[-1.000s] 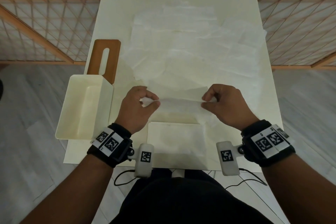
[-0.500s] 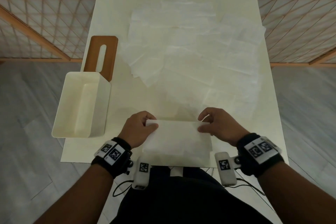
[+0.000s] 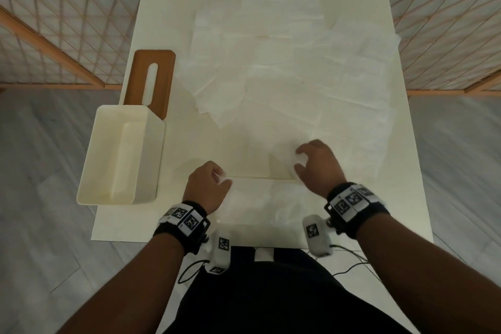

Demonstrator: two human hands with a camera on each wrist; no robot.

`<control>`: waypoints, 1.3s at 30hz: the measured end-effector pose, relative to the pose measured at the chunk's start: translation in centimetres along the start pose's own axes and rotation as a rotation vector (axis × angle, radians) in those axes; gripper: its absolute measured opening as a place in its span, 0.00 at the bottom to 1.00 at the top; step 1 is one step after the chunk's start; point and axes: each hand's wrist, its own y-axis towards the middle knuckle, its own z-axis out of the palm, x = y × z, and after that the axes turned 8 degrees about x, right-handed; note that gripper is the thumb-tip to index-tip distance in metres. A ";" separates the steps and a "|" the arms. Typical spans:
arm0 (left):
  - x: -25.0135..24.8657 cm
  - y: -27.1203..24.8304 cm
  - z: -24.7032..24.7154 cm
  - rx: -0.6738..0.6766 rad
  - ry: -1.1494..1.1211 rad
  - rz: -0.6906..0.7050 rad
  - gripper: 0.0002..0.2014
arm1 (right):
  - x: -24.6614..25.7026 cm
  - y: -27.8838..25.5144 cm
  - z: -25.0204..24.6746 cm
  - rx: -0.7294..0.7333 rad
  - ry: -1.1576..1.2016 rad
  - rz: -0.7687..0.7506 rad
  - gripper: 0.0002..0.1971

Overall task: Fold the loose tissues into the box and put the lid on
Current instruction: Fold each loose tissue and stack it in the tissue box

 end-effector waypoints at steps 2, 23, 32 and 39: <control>-0.4 0.1 -0.5 -0.005 0.018 0.013 0.09 | -0.1 1.6 -0.9 -0.007 -0.100 -0.020 0.26; -4.3 0.8 -3.6 0.022 -0.275 0.140 0.41 | 4.6 1.0 -11.4 -0.024 0.848 -0.159 0.06; -9.4 0.0 -3.8 0.292 -0.942 0.188 0.22 | 4.6 -1.8 -11.7 -0.043 1.158 0.052 0.09; -8.9 -1.7 -5.5 0.240 -0.857 0.346 0.50 | 3.5 -3.0 -9.9 -0.088 0.986 0.160 0.14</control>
